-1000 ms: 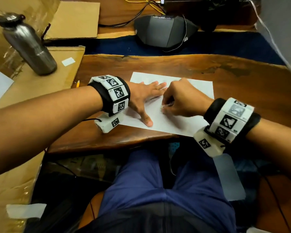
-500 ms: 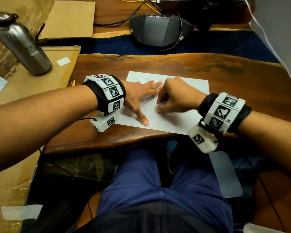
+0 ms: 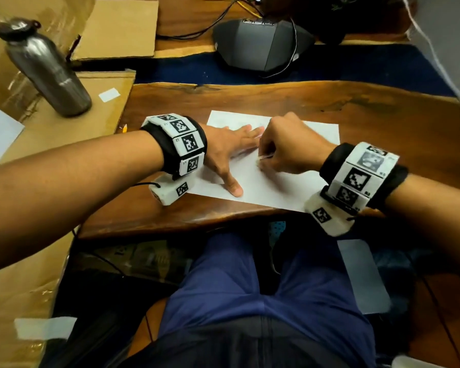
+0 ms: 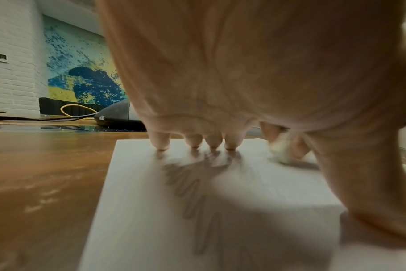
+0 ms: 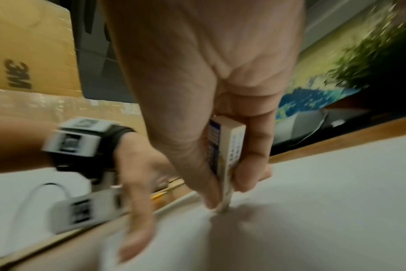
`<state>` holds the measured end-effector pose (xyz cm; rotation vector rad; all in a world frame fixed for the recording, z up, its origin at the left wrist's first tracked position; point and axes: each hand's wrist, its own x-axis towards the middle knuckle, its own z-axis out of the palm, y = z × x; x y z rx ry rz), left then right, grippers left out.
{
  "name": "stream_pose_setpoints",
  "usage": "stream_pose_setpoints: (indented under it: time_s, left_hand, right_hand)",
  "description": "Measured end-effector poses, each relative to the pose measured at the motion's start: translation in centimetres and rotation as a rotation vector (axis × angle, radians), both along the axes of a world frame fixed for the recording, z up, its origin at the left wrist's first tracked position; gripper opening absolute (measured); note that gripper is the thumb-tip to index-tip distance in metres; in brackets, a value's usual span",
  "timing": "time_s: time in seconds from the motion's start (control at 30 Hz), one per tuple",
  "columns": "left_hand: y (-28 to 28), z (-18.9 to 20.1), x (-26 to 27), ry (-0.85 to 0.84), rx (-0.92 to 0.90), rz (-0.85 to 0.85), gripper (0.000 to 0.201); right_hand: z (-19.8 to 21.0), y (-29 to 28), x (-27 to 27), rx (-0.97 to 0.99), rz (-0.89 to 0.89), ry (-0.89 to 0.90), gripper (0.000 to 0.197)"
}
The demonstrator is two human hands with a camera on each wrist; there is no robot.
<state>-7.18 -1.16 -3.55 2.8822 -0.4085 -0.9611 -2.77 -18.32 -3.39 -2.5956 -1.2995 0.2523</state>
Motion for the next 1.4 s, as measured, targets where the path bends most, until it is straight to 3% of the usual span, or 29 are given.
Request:
stream_pose_setpoints:
  time_s: [0.1,0.3,0.47,0.63,0.8,0.97,1.17,1.3,1.4]
  left_hand:
    - [-0.1,0.0,0.0,-0.004,-0.018,-0.021,0.128]
    - [-0.1,0.0,0.0,-0.007,0.015,0.003,0.13]
    - [-0.3,0.2,0.0,-0.016,-0.01,0.002,0.132]
    - [0.0,-0.3,0.3,-0.002,0.016,-0.009,0.134]
    - [-0.2,0.0,0.1,0.0,-0.011,-0.005,0.127]
    - [-0.1,-0.2,0.2,-0.009,0.009,-0.012,0.132]
    - [-0.3,0.0,0.0,-0.01,-0.026,-0.001,0.125]
    - [-0.3,0.0,0.0,-0.01,0.001,-0.01,0.13]
    - [-0.2,0.1,0.1,0.002,-0.002,0.028,0.13]
  right_hand:
    - [0.2,0.1,-2.3,-0.053,0.164,0.112,0.007]
    - [0.0,0.2,1.8,0.012,-0.071,0.012,0.011]
    - [0.1,0.5,-3.3,-0.044,0.157,0.131,0.013]
    - [0.2,0.3,1.4,0.012,-0.069,0.037,0.007]
    - [-0.1,0.5,-3.3,-0.034,0.128,0.123,0.012]
    - [0.1,0.4,1.6,0.03,-0.074,0.04,0.009]
    - [-0.1,0.7,-3.0,-0.025,0.114,0.137,0.011]
    - [0.2,0.8,1.2,0.006,-0.055,0.056,0.011]
    - [-0.2,1.1,-0.9,-0.001,0.004,0.037,0.01]
